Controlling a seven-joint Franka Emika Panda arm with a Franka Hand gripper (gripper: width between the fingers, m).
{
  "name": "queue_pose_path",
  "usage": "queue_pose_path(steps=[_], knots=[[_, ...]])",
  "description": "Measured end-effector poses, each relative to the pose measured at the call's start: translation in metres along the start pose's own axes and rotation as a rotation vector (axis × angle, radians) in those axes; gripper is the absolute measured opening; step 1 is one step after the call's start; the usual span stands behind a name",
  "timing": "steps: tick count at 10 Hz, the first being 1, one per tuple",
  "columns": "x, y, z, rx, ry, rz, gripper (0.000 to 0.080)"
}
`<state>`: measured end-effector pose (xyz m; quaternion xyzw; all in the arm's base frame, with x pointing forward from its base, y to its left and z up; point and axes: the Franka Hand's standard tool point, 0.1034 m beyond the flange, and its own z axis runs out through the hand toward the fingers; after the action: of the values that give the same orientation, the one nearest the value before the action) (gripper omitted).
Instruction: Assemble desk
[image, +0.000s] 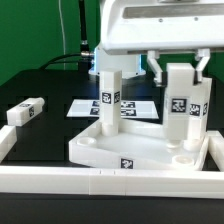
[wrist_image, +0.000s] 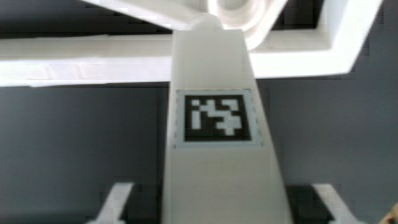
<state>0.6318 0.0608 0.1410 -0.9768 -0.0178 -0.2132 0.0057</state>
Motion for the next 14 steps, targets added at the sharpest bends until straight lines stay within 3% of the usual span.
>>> queue_pose_path(steps=[14], knots=[[-0.011, -0.007, 0.016, -0.002, -0.02, -0.04, 0.029]])
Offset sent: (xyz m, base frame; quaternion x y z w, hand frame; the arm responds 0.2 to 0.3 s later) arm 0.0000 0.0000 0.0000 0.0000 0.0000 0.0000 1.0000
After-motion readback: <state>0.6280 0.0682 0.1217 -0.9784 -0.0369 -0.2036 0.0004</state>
